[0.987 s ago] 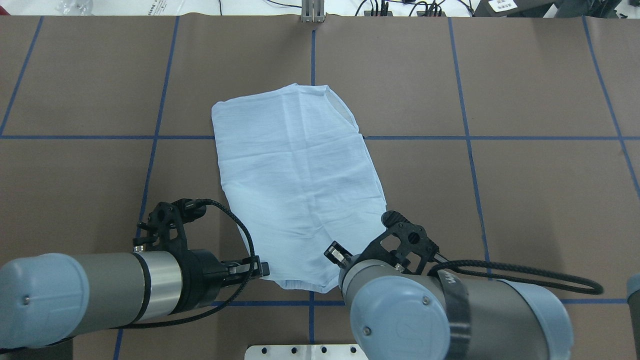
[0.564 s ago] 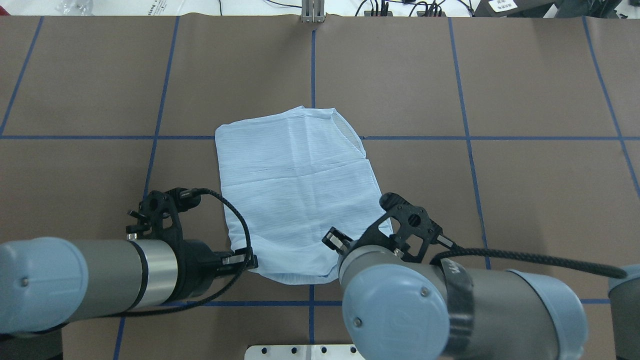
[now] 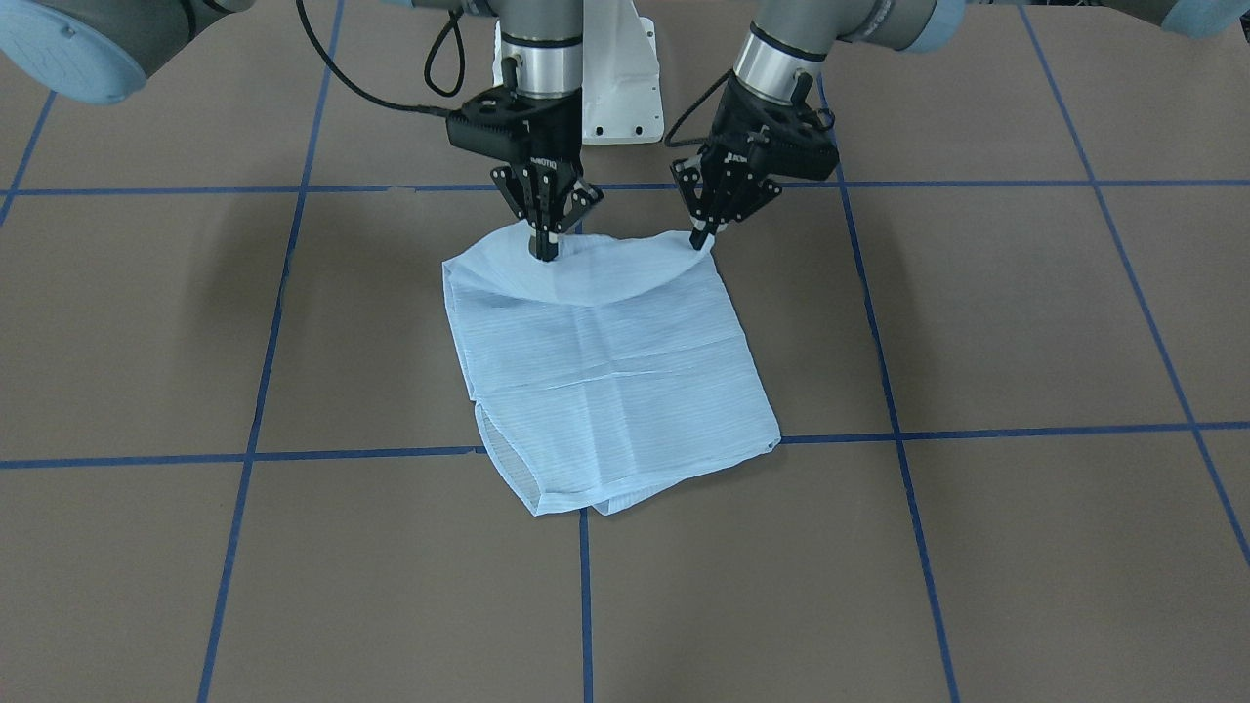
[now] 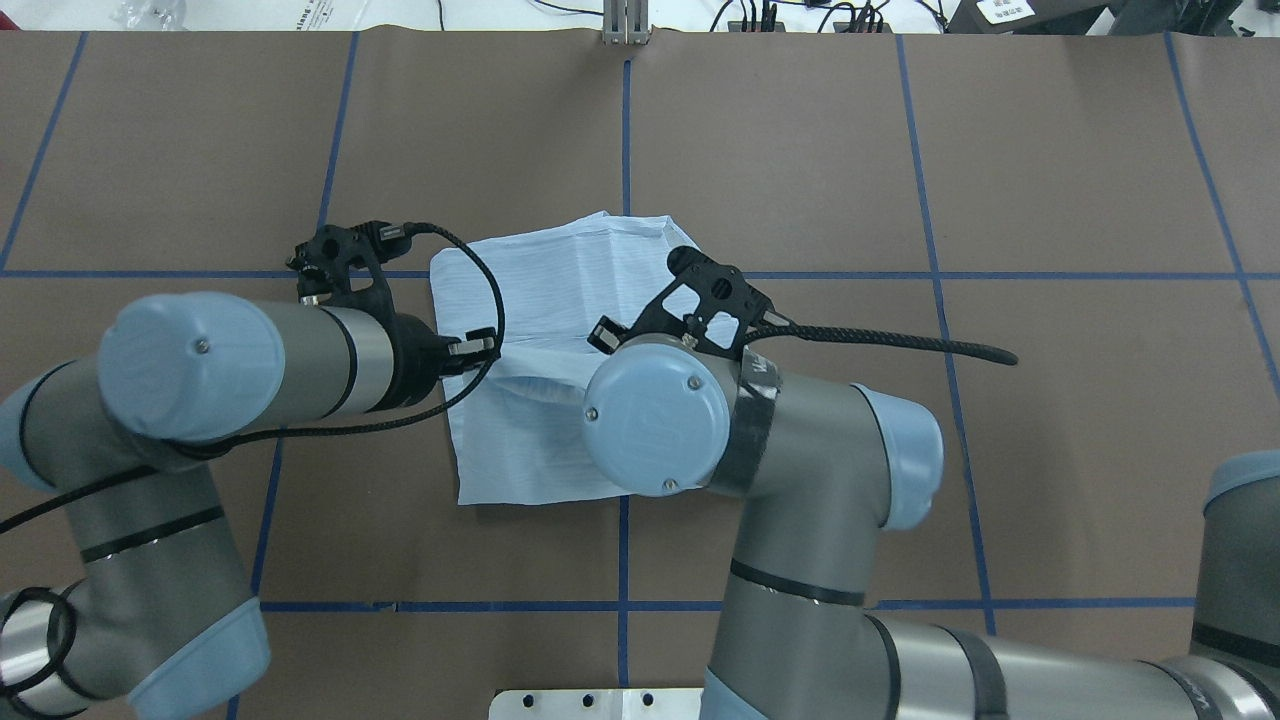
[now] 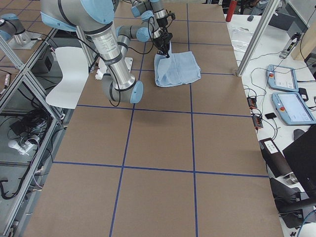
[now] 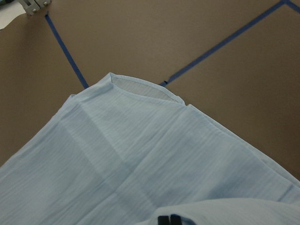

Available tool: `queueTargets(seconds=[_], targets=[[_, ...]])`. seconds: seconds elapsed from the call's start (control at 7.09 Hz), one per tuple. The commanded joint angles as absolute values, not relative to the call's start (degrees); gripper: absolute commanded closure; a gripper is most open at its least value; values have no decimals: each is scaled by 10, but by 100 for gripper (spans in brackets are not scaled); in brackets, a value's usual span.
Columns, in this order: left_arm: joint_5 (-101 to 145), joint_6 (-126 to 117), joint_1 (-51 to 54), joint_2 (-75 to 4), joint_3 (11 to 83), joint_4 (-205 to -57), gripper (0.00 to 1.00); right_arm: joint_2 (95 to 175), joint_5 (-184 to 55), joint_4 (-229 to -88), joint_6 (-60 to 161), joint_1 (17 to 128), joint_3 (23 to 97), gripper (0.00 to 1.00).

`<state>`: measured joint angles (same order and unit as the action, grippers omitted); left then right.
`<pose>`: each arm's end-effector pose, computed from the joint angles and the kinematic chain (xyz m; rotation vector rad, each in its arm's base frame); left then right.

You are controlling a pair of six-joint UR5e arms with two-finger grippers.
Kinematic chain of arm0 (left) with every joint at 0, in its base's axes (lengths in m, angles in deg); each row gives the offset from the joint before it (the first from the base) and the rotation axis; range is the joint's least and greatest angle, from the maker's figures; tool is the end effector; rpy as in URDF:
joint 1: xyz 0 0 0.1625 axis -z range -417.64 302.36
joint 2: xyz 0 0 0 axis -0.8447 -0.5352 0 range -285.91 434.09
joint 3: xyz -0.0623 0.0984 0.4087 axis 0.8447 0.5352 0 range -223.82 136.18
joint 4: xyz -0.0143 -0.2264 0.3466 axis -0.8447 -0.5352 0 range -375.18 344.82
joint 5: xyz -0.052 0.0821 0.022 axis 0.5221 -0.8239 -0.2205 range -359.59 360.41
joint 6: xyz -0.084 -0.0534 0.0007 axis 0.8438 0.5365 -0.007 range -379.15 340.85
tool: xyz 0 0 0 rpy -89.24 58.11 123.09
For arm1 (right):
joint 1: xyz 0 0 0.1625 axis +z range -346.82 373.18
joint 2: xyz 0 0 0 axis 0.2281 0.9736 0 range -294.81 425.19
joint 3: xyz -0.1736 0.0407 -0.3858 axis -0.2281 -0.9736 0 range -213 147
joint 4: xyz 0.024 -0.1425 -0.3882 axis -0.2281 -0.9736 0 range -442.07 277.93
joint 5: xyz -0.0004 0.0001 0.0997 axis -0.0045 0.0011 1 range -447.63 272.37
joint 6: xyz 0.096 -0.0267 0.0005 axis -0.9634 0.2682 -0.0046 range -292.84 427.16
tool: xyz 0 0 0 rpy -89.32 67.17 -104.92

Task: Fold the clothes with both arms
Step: 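Lay the folded edge onto the far half of the shirt with both grippers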

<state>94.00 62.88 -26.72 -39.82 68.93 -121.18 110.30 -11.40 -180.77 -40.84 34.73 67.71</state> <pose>0.4284 -0.4046 0.2228 0.3126 1.0551 -0.3254 -0.5566 -0.3885 0.1333 0.2580 -0.8275 0.7459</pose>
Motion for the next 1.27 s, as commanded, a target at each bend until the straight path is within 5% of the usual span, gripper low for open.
queueTargets(seconds=[0.0,0.85,0.99,1.13], targets=[[938,589,-219,-430,604,-1216,100,1038,-114,-1713,-355,387,518,100],[937,539,-173,-495,398,-1326,100,981,-135,-1604,-274,432,344,100],[937,526,-172,-497,388,-1329,62,980,-135,-1589,-255,433,334,54],[938,476,-171,-494,391,-1338,1,975,-133,-1586,-203,434,333,1]])
